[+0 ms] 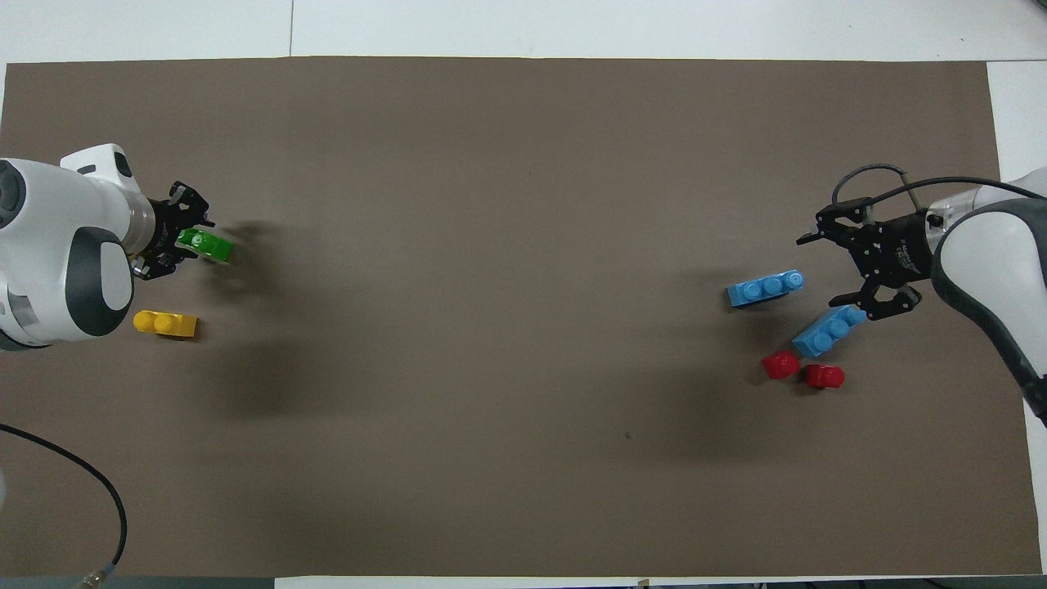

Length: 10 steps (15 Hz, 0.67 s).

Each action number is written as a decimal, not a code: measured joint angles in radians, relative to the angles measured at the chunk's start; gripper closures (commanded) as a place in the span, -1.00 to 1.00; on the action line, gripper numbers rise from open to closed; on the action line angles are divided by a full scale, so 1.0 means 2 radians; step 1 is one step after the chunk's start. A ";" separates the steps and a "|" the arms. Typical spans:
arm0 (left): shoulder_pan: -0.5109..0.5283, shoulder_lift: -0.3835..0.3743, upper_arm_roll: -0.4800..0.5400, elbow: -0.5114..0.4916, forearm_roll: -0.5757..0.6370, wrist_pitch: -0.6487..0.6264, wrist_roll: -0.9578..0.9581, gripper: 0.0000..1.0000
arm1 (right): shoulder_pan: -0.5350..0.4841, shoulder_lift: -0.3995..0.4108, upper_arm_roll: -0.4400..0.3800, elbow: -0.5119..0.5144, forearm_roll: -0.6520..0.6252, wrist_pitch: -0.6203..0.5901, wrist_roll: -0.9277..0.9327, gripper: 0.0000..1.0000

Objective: Remove green block with left arm and hold with right

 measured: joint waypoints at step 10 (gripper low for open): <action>0.004 -0.005 -0.001 0.035 0.001 -0.021 0.093 -1.00 | 0.034 -0.109 0.015 0.068 -0.145 -0.122 -0.238 -1.00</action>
